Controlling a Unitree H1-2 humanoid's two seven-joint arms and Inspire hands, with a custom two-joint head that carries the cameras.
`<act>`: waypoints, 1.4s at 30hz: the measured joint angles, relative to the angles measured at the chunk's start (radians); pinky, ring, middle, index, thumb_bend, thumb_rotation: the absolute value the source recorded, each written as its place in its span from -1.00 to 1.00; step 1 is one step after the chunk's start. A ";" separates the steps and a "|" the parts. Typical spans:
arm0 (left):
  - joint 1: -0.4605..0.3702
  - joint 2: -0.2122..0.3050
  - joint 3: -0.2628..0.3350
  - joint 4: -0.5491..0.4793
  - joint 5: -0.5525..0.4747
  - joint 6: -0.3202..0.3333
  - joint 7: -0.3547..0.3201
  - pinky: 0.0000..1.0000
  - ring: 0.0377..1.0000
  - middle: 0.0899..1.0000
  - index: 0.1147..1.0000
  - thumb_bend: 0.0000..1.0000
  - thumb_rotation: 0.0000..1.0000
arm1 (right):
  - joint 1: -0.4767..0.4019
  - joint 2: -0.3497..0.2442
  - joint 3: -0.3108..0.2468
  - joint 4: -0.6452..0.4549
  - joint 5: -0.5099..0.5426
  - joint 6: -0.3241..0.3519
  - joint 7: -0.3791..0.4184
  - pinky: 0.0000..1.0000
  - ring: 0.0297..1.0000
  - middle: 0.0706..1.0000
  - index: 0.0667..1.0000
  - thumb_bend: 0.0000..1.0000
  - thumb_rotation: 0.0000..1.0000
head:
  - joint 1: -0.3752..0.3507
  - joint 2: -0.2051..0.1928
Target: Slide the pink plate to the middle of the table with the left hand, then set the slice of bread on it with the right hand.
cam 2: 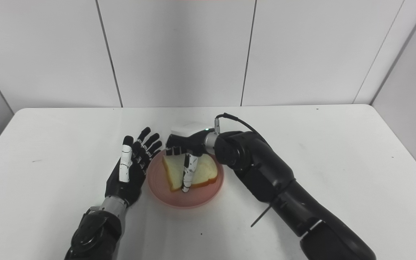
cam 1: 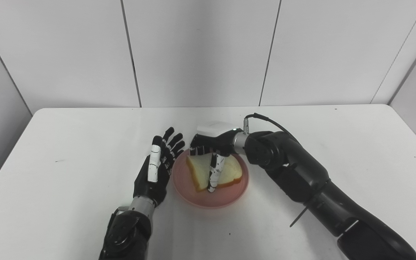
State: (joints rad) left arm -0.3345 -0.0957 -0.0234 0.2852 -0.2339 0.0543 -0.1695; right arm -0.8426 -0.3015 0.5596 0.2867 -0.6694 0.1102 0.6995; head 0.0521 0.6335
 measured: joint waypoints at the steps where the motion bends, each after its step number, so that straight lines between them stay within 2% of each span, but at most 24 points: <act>1: 0.000 0.000 0.000 0.000 0.000 0.000 0.000 0.89 0.88 0.86 0.89 0.66 0.90 | -0.001 0.000 0.000 -0.003 0.000 0.002 0.009 0.17 0.28 0.31 0.33 0.55 -0.59 | 0.000 0.000; 2: 0.000 0.000 -0.001 0.000 0.000 0.000 0.000 0.90 0.89 0.87 0.90 0.67 0.91 | -0.001 0.000 0.000 -0.008 0.000 0.009 0.017 0.24 0.37 0.45 0.48 0.68 -0.44 | 0.000 0.002; 3: 0.000 0.001 -0.001 0.000 0.000 0.000 -0.001 0.90 0.89 0.87 0.90 0.67 0.91 | -0.001 0.000 0.000 -0.016 -0.002 0.018 0.029 0.25 0.38 0.47 0.50 0.70 -0.42 | 0.000 0.002; 4: 0.000 0.003 -0.002 0.001 0.000 0.000 -0.002 0.93 0.92 0.88 0.91 0.67 0.93 | -0.002 -0.001 0.000 -0.023 -0.003 0.022 0.037 0.38 0.53 0.63 0.65 0.82 -0.25 | 0.000 0.002; 5: 0.000 0.005 -0.003 0.001 0.000 0.000 -0.003 0.94 0.93 0.89 0.92 0.68 0.94 | -0.002 -0.002 0.000 -0.029 -0.003 0.027 0.045 0.42 0.58 0.68 0.70 0.86 -0.19 | 0.000 0.002; 6: 0.000 0.006 -0.004 0.001 0.000 0.000 -0.004 0.95 0.93 0.89 0.92 0.67 0.96 | -0.002 -0.003 0.000 -0.035 -0.003 0.034 0.052 0.61 0.77 0.85 0.84 0.95 -0.03 | 0.000 0.002; 7: -0.001 0.008 -0.006 0.002 0.001 0.000 -0.004 0.97 0.93 0.90 0.92 0.67 0.97 | -0.002 -0.004 0.000 -0.042 -0.004 0.039 0.060 0.70 0.87 0.92 0.91 0.98 0.07 | -0.002 0.002; 10: -0.001 0.009 -0.010 0.001 0.003 0.000 -0.004 0.99 0.95 0.92 0.92 0.68 0.97 | -0.003 -0.008 0.000 -0.071 -0.005 0.068 0.099 0.79 0.98 0.99 0.99 1.00 0.21 | -0.002 0.005; 17: -0.002 0.009 -0.012 0.000 0.016 0.000 -0.005 1.00 1.00 0.98 0.93 0.71 0.99 | 0.002 -0.010 0.006 -0.118 -0.023 0.078 0.118 0.95 1.00 1.00 1.00 1.00 0.28 | -0.005 0.005; 22: -0.002 0.009 -0.014 -0.003 0.017 0.000 -0.006 1.00 1.00 1.00 0.92 0.66 1.00 | 0.002 -0.023 0.000 -0.190 -0.032 0.078 0.118 0.96 1.00 1.00 1.00 1.00 0.25 | -0.005 0.005; 29: -0.002 0.011 -0.012 -0.003 0.017 -0.001 -0.016 1.00 0.99 0.96 0.91 0.66 1.00 | 0.005 -0.058 -0.056 -0.284 -0.006 0.081 0.136 1.00 1.00 1.00 1.00 1.00 0.08 | -0.011 0.006; 33: 0.004 0.009 -0.008 -0.015 0.017 0.004 -0.007 0.95 0.95 0.91 0.89 0.66 0.99 | 0.012 -0.072 -0.083 -0.329 0.003 0.086 0.146 1.00 1.00 1.00 1.00 1.00 0.06 | -0.020 0.006; 35: 0.007 0.007 -0.008 -0.018 0.017 0.004 -0.005 0.92 0.91 0.88 0.86 0.65 0.98 | 0.022 -0.078 -0.106 -0.366 0.009 0.102 0.148 0.94 1.00 1.00 1.00 1.00 0.06 | -0.020 0.006; 37: 0.008 0.008 -0.008 -0.019 0.017 0.003 -0.006 0.90 0.87 0.86 0.84 0.66 0.96 | 0.046 -0.079 -0.158 -0.413 0.038 0.120 0.138 0.83 0.97 1.00 1.00 1.00 0.08 | -0.023 0.005; 39: 0.014 0.008 -0.008 -0.027 0.017 0.003 -0.005 0.88 0.85 0.84 0.84 0.66 0.93 | 0.090 -0.072 -0.237 -0.454 0.075 0.120 0.070 0.67 0.90 0.99 1.00 1.00 0.28 | -0.028 -0.005; 41: 0.027 0.010 -0.006 -0.045 0.019 0.005 -0.002 0.89 0.86 0.85 0.85 0.65 0.93 | 0.141 -0.069 -0.294 -0.478 0.088 0.120 -0.011 0.71 0.93 1.00 1.00 0.98 0.52 | -0.034 -0.012; 42: 0.035 0.013 -0.006 -0.061 0.019 0.017 0.000 0.90 0.87 0.85 0.85 0.65 0.93 | 0.175 -0.066 -0.327 -0.478 0.106 0.121 -0.045 0.71 0.93 1.00 1.00 0.97 0.54 | -0.034 -0.012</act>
State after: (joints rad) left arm -0.2992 -0.0827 -0.0290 0.2247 -0.2147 0.0710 -0.1699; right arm -0.6676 -0.3675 0.2327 -0.1912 -0.5637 0.2315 0.6546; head 0.0184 0.6213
